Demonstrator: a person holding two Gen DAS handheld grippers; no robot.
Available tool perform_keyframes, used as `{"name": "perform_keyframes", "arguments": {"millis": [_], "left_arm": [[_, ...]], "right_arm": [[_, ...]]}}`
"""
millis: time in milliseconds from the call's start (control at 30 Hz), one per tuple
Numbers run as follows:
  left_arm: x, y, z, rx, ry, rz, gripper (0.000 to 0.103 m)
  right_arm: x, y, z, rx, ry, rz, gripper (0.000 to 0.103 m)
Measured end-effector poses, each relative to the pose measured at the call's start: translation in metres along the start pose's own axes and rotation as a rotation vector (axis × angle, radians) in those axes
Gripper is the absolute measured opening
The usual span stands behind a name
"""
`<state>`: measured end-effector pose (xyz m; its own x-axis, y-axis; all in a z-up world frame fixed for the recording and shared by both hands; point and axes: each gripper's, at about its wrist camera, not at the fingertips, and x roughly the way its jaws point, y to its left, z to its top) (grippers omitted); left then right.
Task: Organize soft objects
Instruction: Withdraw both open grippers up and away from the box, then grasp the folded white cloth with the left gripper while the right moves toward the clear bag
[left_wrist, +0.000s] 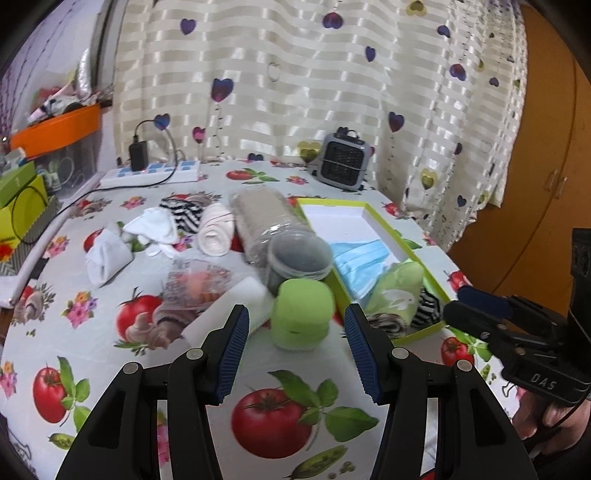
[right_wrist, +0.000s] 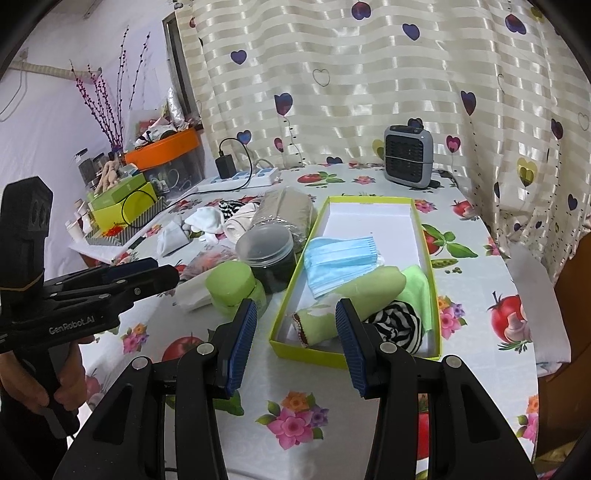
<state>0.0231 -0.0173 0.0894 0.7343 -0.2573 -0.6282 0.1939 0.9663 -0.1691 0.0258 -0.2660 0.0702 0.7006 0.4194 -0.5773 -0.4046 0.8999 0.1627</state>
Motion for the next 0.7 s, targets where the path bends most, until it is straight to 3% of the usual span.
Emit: {"name": "perform_keyframes", "arguments": {"millis": [700], "left_arm": [[0.01, 0.04, -0.011, -0.066, 0.063, 0.069, 0.054]], "right_arm": [[0.011, 0.019, 0.001, -0.027, 0.02, 0.037, 0.046]]}}
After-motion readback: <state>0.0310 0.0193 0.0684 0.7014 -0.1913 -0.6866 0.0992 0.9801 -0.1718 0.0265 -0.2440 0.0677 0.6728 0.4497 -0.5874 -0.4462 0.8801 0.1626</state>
